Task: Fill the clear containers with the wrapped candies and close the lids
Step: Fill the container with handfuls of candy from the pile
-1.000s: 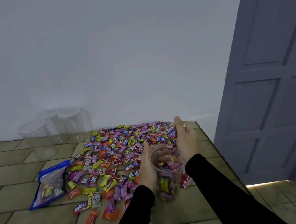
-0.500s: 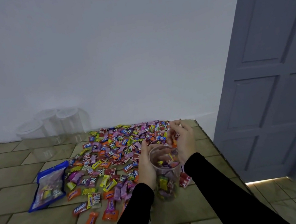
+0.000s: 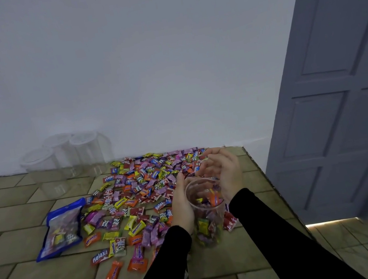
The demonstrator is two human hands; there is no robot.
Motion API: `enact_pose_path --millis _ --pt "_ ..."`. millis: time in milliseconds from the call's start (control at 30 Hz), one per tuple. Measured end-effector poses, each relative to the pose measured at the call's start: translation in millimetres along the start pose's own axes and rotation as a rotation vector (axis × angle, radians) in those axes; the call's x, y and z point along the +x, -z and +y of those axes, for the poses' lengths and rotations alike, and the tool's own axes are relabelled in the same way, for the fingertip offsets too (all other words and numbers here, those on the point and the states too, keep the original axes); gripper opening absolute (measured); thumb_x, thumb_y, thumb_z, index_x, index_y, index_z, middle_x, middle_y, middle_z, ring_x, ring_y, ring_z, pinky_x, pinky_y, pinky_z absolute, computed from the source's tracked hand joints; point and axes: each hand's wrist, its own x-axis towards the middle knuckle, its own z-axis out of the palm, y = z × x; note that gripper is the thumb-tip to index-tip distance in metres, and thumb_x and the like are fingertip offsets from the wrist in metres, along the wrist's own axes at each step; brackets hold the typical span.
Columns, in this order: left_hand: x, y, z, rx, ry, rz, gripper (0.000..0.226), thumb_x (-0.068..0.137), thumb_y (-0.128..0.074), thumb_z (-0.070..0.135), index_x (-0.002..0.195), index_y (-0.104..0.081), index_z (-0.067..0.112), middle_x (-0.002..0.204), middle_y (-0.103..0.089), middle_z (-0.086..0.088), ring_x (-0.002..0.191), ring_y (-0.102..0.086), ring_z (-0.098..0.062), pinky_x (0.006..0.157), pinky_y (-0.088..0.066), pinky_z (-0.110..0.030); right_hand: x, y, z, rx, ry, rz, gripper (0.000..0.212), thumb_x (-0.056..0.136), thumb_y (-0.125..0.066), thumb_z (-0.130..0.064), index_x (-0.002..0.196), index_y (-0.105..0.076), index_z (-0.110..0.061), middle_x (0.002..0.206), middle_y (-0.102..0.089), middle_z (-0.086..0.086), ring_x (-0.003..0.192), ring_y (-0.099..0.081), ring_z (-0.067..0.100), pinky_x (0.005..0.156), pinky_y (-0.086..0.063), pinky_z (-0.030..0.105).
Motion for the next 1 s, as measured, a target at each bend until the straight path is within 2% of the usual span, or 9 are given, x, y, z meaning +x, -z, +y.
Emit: enact_pose_path --millis 133,233,300,467,600,700,767,867,1000 --pt "-3.0 0.6 6.4 0.083 0.030 -0.048 0.058 0.085 -0.045 0.051 0.094 -0.069 -0.002 0.094 -0.069 -0.023 0.072 -0.064 -0.029 0.076 -0.051 -0.038 6.4 2.6 -6.2 0.029 -0.077 0.021 0.016 0.093 -0.046 -0.008 0.087 -0.060 -0.005 0.063 -0.061 0.011 0.049 -0.061 0.026 0.045 -0.042 0.022" --pt "-7.7 7.0 21.1 0.276 0.000 -0.115 0.045 0.097 -0.040 0.037 0.102 -0.069 0.002 0.105 -0.071 -0.018 0.093 -0.067 -0.032 0.090 -0.049 -0.041 16.9 8.2 -17.0 -0.023 -0.071 -0.008 0.019 0.095 -0.046 -0.013 0.083 -0.060 -0.009 0.065 -0.063 0.009 0.050 -0.061 0.026 0.048 -0.040 0.025" --pt "-9.1 7.2 34.2 0.390 -0.078 -0.105 0.041 0.098 -0.041 0.035 0.107 -0.068 0.006 0.108 -0.072 -0.008 0.100 -0.068 -0.026 0.084 -0.053 -0.032 25.2 14.6 -22.6 -0.065 -0.062 0.013 0.017 0.095 -0.047 -0.015 0.085 -0.060 -0.009 0.065 -0.064 0.007 0.053 -0.060 0.026 0.050 -0.041 0.026" --pt "-17.2 -32.5 69.4 0.649 -0.273 -0.013 0.021 0.099 -0.050 0.029 0.108 -0.067 0.020 0.102 -0.066 0.012 0.092 -0.060 0.000 0.071 -0.044 -0.013 44.4 42.0 -8.3 -0.189 -0.131 0.060 0.016 0.094 -0.047 -0.015 0.087 -0.061 -0.011 0.069 -0.064 0.006 0.061 -0.057 0.024 0.046 -0.041 0.024" --pt "-26.6 -86.8 60.7 0.818 -0.417 -0.067 0.020 0.098 -0.049 0.014 0.110 -0.064 0.014 0.101 -0.062 0.003 0.076 -0.055 0.007 0.065 -0.041 -0.005 52.5 68.8 16.7 -0.312 -0.156 0.081 0.017 0.095 -0.045 -0.008 0.083 -0.056 -0.009 0.068 -0.056 0.003 0.056 -0.050 0.015 0.040 -0.036 0.017" --pt "-18.0 -112.7 19.5 1.063 -0.407 -0.095 0.028 0.096 -0.045 0.009 0.120 -0.057 0.009 0.121 -0.054 -0.006 0.111 -0.051 -0.014 0.091 -0.036 -0.018 59.7 91.6 30.5 -0.424 -0.150 0.050 0.024 0.091 -0.044 0.004 0.072 -0.053 -0.008 0.067 -0.052 0.005 0.063 -0.047 0.015 0.047 -0.037 0.017" --pt "-12.1 -116.0 -14.4 1.251 -0.300 -0.109 0.034 0.093 -0.043 0.009 0.126 -0.051 0.007 0.128 -0.046 -0.012 0.120 -0.041 -0.028 0.099 -0.032 -0.032 64.1 107.4 37.2 -0.547 -0.157 0.036 0.024 0.092 -0.046 0.003 0.073 -0.052 -0.009 0.068 -0.052 0.003 0.064 -0.047 0.014 0.050 -0.038 0.013" --pt "-7.4 -105.2 -56.5 1.518 -0.158 -0.024 0.049 0.088 -0.044 0.016 0.137 -0.039 0.015 0.144 -0.032 -0.013 0.131 -0.028 -0.032 0.105 -0.025 -0.042 73.9 129.0 53.7 -0.762 -0.180 0.014 0.008 0.094 -0.051 -0.011 0.091 -0.058 -0.011 0.089 -0.060 0.006 0.088 -0.056 0.023 0.076 -0.042 0.025" --pt "0.9 -87.7 -96.5 1.746 -0.036 0.064 0.061 0.088 -0.049 0.028 0.146 -0.032 0.019 0.157 -0.016 -0.018 0.144 -0.016 -0.037 0.113 -0.018 -0.052 86.6 145.7 68.3 -1.039 -0.147 -0.109 0.011 0.094 -0.049 -0.016 0.098 -0.059 -0.017 0.105 -0.057 0.006 0.098 -0.055 0.022 0.091 -0.044 0.033"
